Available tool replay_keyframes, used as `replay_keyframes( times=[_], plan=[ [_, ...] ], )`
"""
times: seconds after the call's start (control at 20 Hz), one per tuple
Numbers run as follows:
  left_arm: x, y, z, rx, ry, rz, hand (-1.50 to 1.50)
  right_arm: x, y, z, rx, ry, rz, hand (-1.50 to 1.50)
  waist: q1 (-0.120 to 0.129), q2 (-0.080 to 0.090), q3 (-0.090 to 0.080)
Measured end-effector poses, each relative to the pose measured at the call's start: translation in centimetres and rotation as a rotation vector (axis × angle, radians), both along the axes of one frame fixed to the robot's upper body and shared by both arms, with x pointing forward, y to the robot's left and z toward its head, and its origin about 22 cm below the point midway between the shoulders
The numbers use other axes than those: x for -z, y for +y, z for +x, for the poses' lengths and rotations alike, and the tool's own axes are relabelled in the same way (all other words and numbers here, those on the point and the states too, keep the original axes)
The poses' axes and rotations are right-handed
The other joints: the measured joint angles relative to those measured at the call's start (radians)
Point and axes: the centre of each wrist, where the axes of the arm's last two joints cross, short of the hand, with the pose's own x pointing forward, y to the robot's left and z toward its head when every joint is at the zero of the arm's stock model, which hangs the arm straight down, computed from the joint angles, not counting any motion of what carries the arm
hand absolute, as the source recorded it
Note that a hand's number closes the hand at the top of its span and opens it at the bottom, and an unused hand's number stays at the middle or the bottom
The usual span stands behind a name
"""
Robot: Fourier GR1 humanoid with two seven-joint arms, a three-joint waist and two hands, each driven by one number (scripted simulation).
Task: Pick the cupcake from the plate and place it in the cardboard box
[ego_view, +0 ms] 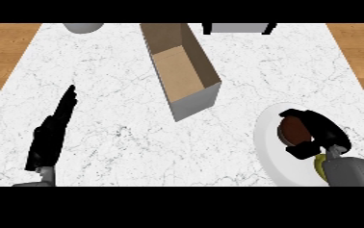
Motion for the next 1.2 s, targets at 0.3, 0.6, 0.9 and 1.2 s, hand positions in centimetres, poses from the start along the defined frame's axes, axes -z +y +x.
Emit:
replay_keyframes(
  times=[0.3,0.6,0.9,1.2],
  plan=[
    [0.0,-0.2,0.2,-0.001,-0.007,-0.003,0.0,0.0,0.3,0.5,-0.006,-0.139,-0.095,1.5,0.001,0.0,0.0],
    [-0.3,-0.6,0.5,0.001,-0.003,0.0,0.0,0.3,2.0,0.4,0.038,-0.23,-0.182,1.5,-0.001,0.0,0.0],
    [-0.2,-0.5,0.4,0.004,0.0,0.007,0.0,0.4,7.0,-0.8,0.136,-0.289,-0.284,1.5,-0.002,-0.001,-0.001],
    [-0.7,0.0,-0.1,0.0,0.003,0.004,0.0,-3.1,9.4,-1.4,0.174,-0.391,-0.333,1.5,-0.003,-0.001,0.0]
  ],
)
